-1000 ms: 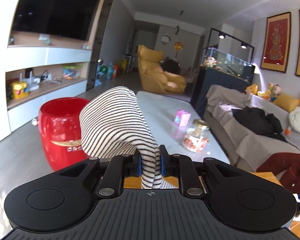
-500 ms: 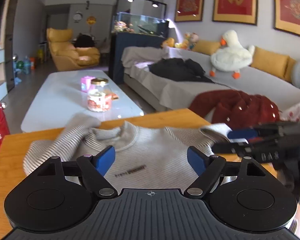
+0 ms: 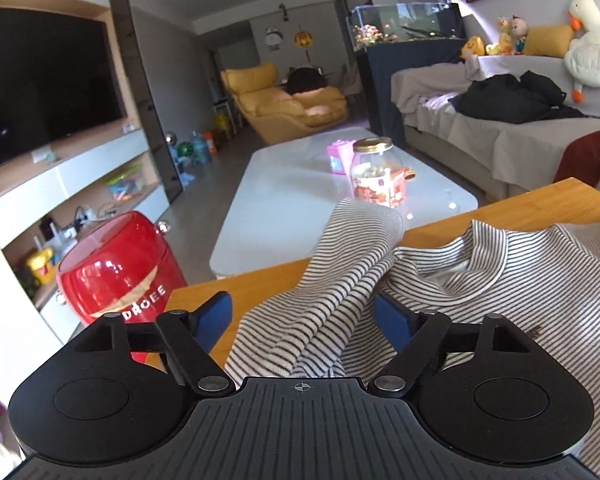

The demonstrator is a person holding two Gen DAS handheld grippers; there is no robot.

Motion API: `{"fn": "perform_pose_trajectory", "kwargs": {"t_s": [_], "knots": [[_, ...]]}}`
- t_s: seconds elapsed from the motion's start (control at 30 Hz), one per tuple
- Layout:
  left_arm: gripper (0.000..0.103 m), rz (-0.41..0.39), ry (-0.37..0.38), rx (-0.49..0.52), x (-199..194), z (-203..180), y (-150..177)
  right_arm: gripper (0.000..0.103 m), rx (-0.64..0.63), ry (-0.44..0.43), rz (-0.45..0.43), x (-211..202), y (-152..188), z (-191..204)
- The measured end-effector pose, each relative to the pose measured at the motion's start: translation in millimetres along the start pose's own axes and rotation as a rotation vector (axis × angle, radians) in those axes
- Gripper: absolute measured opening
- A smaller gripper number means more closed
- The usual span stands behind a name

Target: Fold clothes

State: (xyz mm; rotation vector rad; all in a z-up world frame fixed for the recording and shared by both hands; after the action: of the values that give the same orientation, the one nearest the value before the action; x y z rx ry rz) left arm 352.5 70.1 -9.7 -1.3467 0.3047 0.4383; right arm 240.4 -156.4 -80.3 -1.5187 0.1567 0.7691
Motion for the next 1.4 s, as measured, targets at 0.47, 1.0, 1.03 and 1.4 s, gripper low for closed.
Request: {"fn": "perform_pose_trajectory", "kwargs": {"t_s": [0.47,1.0,1.03,1.4], "knots": [[0.012,0.005,0.139,-0.144,-16,9,-14,0.066,0.045,0.046,0.006,-11,7,-13],[0.018,-0.044,0.576,-0.159,-107,-10,26,0.066,0.187,-0.022,-0.036,-4,-13,-27],[0.03,-0.03,0.574,-0.154,-107,-12,35,0.066,0.193,-0.031,-0.031,1,-15,-28],[0.082,-0.007,0.317,-0.094,-95,-9,60,0.066,0.099,-0.02,-0.045,69,-61,-5]]}}
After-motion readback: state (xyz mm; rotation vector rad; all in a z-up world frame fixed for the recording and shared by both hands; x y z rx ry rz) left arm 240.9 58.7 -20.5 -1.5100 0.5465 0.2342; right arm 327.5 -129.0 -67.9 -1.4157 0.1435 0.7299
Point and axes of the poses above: each gripper's, at about its wrist camera, not at the fingertips, and x roughly the way its jaws point, z to its left, y to its underside, the point moved 3 cm from there along x, roughly the way its jaws point, and after that the axes turned 4 degrees about -x, right-handed, at the moved point
